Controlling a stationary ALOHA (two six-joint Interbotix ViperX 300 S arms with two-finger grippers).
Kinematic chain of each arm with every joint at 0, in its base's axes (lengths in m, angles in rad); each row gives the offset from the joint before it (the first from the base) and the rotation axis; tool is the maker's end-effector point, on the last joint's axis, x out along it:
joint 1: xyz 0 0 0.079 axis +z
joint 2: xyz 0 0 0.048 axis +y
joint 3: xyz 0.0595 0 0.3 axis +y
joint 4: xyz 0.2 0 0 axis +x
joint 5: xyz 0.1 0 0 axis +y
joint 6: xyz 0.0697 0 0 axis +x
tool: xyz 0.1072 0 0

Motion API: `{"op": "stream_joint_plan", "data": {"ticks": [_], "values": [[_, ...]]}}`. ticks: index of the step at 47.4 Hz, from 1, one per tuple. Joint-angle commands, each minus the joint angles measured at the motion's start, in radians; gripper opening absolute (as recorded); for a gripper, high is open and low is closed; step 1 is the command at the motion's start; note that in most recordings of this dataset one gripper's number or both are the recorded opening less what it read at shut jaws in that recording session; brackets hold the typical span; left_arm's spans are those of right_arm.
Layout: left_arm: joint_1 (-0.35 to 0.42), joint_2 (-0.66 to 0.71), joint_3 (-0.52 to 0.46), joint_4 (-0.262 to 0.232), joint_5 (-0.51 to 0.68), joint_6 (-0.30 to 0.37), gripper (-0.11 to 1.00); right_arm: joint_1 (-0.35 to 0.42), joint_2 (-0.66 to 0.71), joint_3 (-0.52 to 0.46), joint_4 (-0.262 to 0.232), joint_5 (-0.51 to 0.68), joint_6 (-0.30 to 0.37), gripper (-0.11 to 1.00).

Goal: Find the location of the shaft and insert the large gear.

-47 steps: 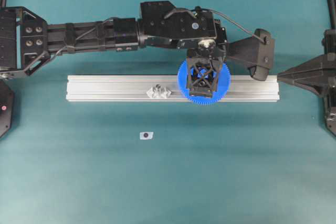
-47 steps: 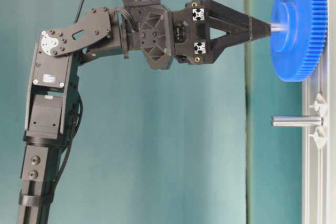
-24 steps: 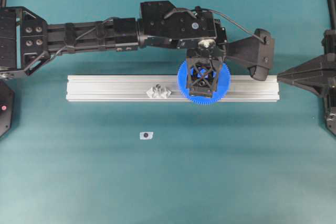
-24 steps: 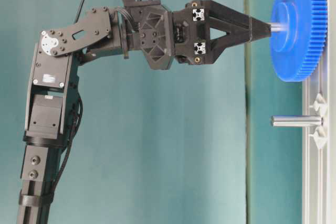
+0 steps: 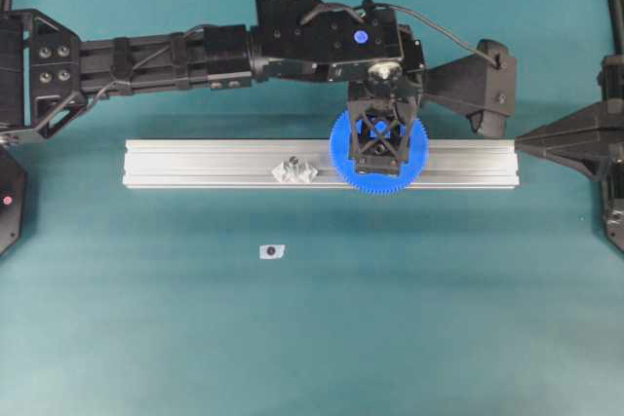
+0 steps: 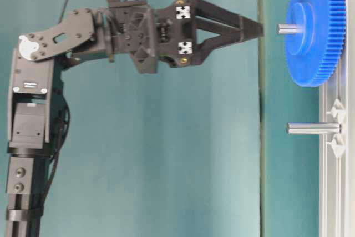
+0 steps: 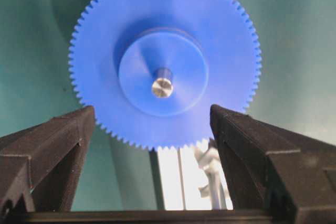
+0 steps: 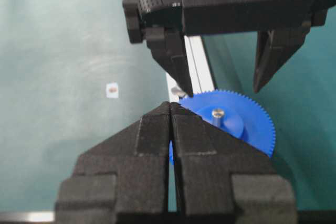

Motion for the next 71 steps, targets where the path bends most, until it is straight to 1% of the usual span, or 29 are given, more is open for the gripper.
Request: {"op": "stream_joint_plan", "data": {"ticks": [1, 10, 18, 31, 71], "values": [[0.003, -0.06, -0.038, 0.003, 0.009, -0.002, 0.84, -0.003, 0.008, -0.011, 0.002, -0.005, 0.009, -0.02], [0.003, -0.078, -0.061, 0.003, 0.006, -0.003, 0.84, -0.003, 0.006, -0.011, 0.002, -0.003, 0.008, -0.02], [0.003, -0.1, -0.051, 0.003, 0.018, -0.008, 0.84, -0.002, 0.006, -0.011, 0.002, -0.005, 0.009, -0.02], [0.002, -0.127, -0.043, 0.002, 0.017, -0.034, 0.84, -0.003, 0.005, -0.011, 0.002, -0.005, 0.009, -0.02], [-0.008, -0.126, -0.035, 0.002, 0.025, -0.04, 0.84, -0.002, 0.003, -0.011, 0.002, -0.003, 0.009, -0.02]]}}
